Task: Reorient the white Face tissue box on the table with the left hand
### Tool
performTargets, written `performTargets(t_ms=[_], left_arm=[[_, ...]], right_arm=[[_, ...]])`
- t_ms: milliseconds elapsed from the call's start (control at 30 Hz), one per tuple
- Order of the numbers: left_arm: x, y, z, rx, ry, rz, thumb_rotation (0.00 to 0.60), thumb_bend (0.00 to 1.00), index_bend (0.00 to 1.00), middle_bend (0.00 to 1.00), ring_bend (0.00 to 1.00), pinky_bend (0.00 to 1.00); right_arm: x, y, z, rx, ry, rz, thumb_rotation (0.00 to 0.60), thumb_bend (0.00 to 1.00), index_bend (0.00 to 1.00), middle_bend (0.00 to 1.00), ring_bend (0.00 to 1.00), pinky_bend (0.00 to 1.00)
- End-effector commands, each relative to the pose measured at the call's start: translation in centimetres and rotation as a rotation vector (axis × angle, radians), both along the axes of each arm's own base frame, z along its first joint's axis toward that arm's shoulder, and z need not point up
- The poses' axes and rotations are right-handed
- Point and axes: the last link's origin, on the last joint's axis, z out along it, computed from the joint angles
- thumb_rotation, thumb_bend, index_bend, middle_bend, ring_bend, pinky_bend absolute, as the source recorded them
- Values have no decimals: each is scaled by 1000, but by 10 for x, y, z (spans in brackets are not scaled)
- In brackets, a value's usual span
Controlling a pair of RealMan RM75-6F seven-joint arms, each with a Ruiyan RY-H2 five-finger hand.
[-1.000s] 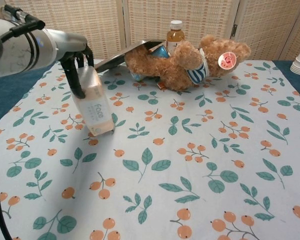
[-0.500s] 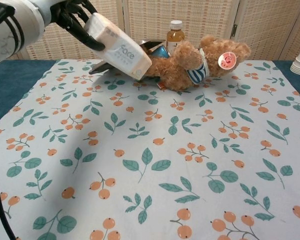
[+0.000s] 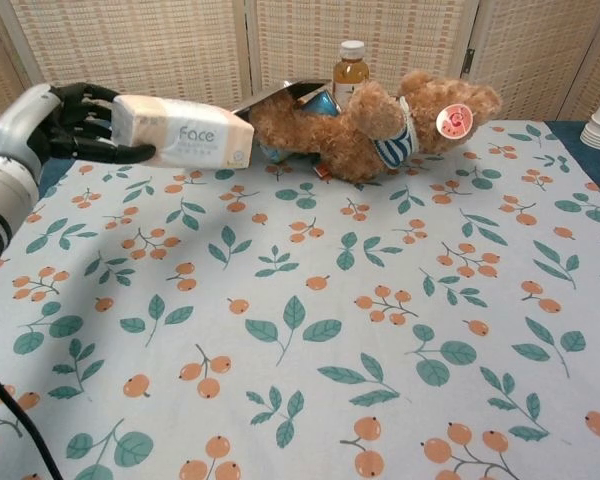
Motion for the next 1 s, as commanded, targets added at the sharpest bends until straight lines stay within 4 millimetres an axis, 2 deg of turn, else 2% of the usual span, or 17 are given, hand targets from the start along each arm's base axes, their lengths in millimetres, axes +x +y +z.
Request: performTargets(t_ms=[33, 233, 533, 1000], left_arm=[[-13, -8, -19, -29, -21, 8, 600, 169, 378, 498, 262, 137], [-22, -12, -35, -75, -13, -2, 600, 170, 368, 489, 254, 128], [-31, -16, -49, -107, 3, -9, 600, 169, 362, 484, 250, 128], [-46, -16, -54, -115, 17, -9, 600, 168, 356, 474, 242, 137]], right_arm=[[-1, -1, -1, 2, 3, -3, 600, 118, 138, 46, 0, 0], [-3, -3, -2, 2, 11, -10, 600, 118, 138, 46, 0, 0], [-4, -3, -5, 7, 19, -18, 600, 118, 138, 46, 0, 0], [-7, -5, -9, 11, 32, -28, 600, 118, 138, 46, 0, 0]])
